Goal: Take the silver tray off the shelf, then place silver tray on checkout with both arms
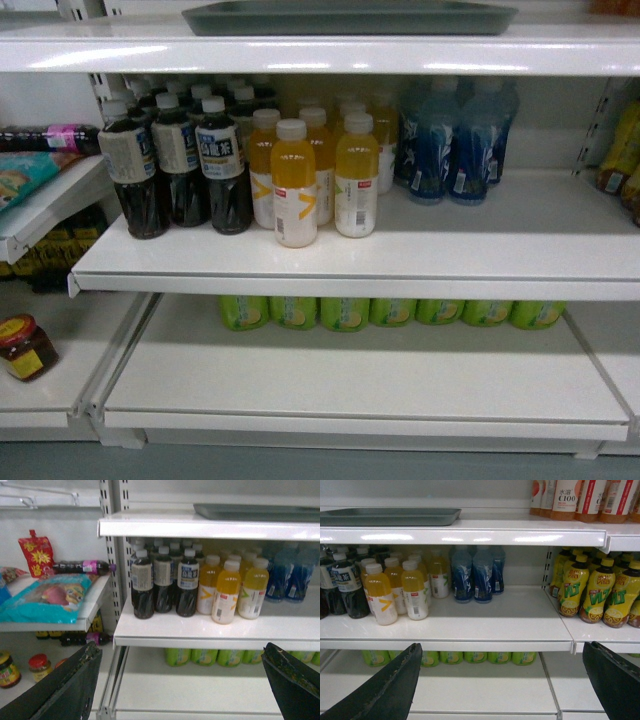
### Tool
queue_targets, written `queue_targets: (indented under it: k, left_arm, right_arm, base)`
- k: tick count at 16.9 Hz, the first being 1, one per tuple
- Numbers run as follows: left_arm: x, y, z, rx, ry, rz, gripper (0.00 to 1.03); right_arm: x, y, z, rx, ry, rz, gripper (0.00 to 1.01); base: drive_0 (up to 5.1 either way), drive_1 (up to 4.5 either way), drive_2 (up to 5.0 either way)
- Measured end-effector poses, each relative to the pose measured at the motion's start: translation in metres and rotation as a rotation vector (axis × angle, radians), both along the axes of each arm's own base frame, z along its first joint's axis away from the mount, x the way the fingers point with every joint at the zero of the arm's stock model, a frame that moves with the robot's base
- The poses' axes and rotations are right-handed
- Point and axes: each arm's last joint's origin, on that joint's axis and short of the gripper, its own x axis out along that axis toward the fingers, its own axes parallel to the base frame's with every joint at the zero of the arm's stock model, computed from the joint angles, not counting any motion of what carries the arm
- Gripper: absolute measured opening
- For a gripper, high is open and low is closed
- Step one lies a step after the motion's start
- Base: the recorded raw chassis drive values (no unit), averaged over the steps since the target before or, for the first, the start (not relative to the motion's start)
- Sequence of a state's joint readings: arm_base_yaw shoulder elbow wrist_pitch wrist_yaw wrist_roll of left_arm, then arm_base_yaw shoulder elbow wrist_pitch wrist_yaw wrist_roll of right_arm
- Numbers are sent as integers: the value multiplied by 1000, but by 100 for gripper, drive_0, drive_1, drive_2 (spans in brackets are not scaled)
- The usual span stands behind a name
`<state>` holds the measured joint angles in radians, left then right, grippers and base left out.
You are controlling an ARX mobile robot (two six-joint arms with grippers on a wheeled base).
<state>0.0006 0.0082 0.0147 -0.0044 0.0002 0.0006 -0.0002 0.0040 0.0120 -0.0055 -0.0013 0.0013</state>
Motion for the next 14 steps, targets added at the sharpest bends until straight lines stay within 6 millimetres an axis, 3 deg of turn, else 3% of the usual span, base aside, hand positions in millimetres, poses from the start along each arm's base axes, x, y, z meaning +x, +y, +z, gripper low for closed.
queue_targets:
  k: [14]
  left_arm:
    - [0, 0, 0, 0, -3, 0, 98]
  right_arm:
    - [0, 0, 0, 2, -3, -1, 98]
  base:
    - [0, 0, 0]
